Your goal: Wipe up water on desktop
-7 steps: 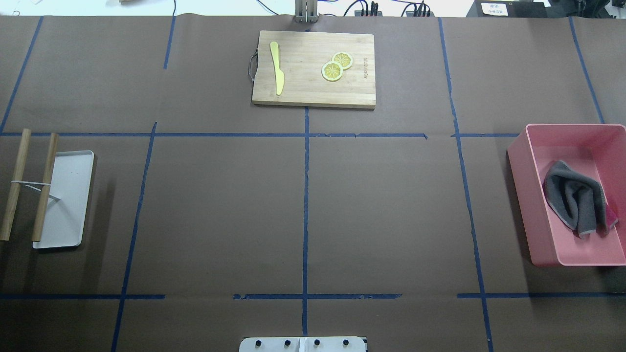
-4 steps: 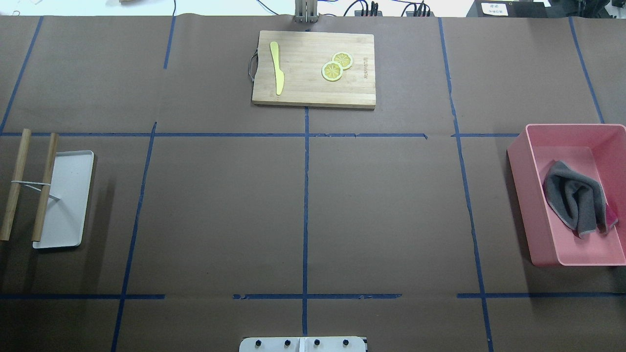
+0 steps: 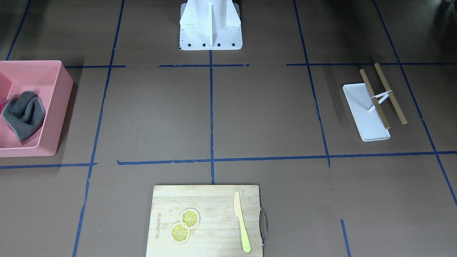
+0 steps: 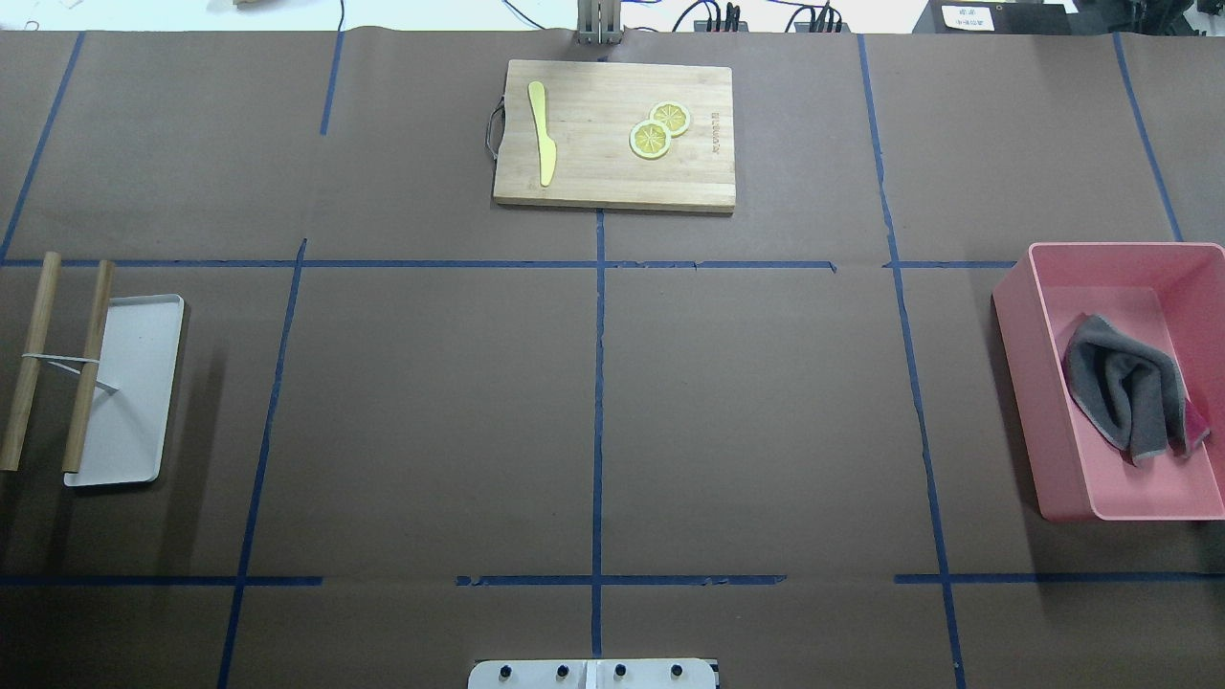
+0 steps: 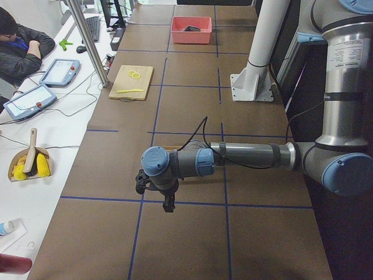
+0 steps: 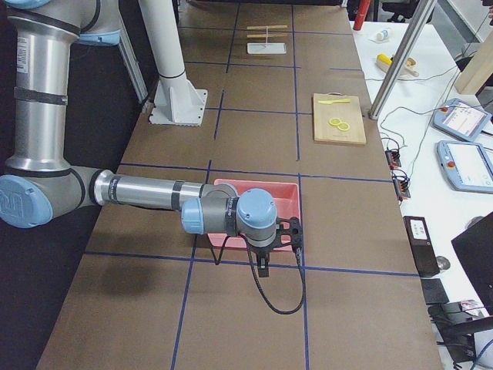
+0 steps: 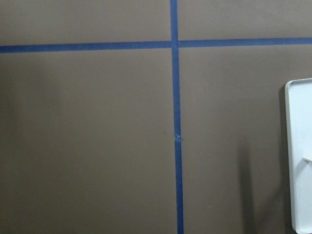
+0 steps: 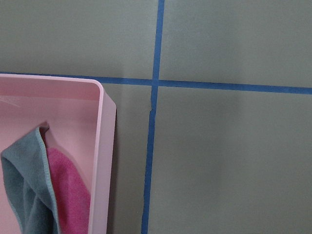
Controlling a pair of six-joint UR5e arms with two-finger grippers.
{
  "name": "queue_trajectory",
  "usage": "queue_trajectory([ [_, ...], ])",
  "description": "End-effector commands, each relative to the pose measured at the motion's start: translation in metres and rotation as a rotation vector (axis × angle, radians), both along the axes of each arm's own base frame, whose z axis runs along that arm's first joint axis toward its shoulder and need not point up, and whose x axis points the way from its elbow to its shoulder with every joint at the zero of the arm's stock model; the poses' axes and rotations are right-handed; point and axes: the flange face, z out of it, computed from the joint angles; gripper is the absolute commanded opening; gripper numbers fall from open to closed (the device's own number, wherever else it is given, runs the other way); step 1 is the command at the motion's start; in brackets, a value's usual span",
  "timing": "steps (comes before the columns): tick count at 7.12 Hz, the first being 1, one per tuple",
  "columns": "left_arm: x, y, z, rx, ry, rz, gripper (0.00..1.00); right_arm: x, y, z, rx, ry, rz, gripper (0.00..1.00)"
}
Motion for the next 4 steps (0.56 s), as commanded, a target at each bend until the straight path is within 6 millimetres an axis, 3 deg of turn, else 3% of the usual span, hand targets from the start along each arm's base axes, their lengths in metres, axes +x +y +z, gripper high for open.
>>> queue_trajectory([
  [1,-0.001,-0.001,-0.001,0.022,-0.002,0.001,1.00,0.000,0.002,0.003,-0.019,-0.004,0.012,1.00],
  [4,-0.021,0.001,-0.004,0.041,-0.019,-0.035,1.00,0.000,0.003,0.004,-0.023,-0.004,0.012,1.00],
])
